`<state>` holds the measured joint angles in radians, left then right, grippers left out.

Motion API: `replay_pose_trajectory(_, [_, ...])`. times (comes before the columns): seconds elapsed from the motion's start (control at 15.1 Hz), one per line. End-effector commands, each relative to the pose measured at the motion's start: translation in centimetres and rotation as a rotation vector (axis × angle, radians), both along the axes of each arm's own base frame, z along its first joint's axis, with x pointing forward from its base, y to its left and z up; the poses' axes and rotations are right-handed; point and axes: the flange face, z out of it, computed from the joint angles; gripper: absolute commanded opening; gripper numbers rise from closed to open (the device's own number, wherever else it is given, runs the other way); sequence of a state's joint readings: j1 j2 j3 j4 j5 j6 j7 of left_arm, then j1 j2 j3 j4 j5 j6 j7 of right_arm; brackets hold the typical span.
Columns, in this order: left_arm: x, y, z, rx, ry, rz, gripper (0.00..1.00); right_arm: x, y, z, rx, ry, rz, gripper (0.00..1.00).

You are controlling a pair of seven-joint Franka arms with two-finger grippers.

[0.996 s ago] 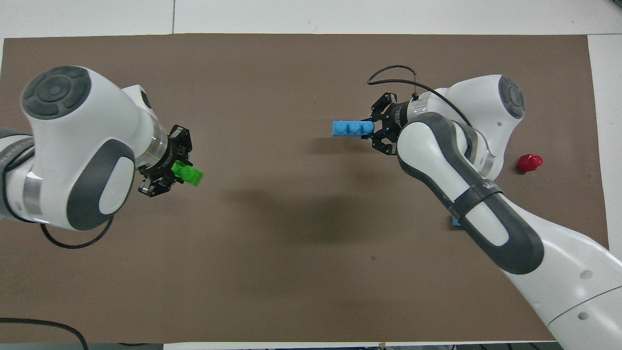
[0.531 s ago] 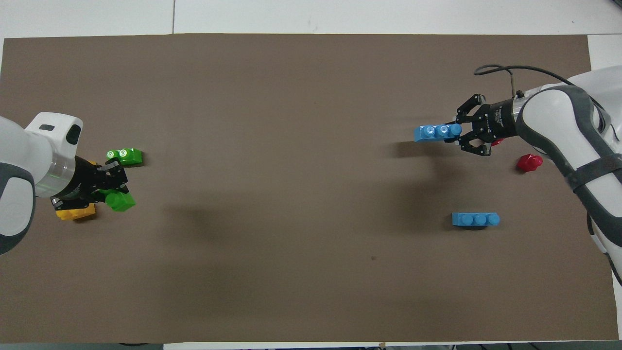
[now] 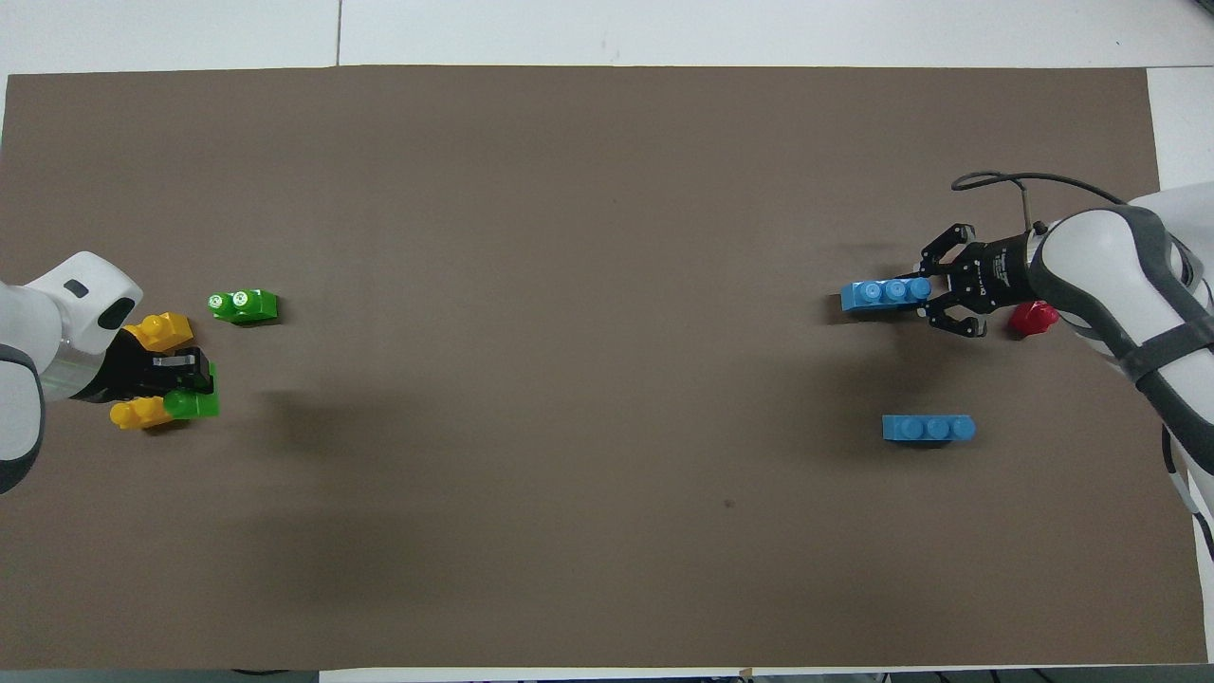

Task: Remove green block with left arm and hold with right
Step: 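Carry the green block toward the yellow blocks while the right gripper carries blue, then lower both blocks onto the table and open both grippers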

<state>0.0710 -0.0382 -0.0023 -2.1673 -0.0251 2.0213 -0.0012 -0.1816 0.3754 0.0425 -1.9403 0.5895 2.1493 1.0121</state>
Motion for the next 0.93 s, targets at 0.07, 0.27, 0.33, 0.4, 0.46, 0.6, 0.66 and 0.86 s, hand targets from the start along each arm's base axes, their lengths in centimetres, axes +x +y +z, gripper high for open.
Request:
replay_pose_trajectory(0.07, [0.3,-1.7,-3.8,0.016,-0.008,-0.118,0.00,-1.7,0.6,-0.2,-0.028,-0.020,0.016,0.00])
replay_pose_trajectory(0.27, [0.4,-2.3,-5.8,0.017,-0.037,-0.129,0.04,-1.6,0.7,-0.2,-0.029,-0.022,0.017,0.00])
replay_pose_trajectory(0.33, [0.1,-2.3,-6.5,0.017,-0.045,-0.128,0.04,-1.6,0.7,-0.2,-0.029,-0.023,0.016,0.00])
replay_pose_trajectory(0.4, [-0.1,-2.2,-6.9,0.018,-0.048,-0.125,0.04,-1.6,0.7,-0.2,-0.029,-0.023,0.018,0.00])
replay_pose_trajectory(0.46, [-0.2,-2.0,-7.4,0.018,-0.042,-0.119,0.04,-1.5,0.7,-0.1,-0.030,-0.025,0.019,0.00])
replay_pose_trajectory(0.6, [-0.1,-1.5,-7.6,0.021,-0.046,-0.074,0.04,-1.5,0.7,-0.1,-0.031,-0.028,0.018,0.01])
replay_pose_trajectory(0.66, [-0.3,-1.7,-7.8,0.026,-0.045,-0.023,0.04,-1.4,0.7,0.0,-0.031,-0.031,0.019,0.30])
replay_pose_trajectory(0.86, [-0.3,-2.4,-8.0,0.032,-0.049,0.025,0.05,-1.0,0.8,0.3,-0.032,-0.040,0.028,0.84])
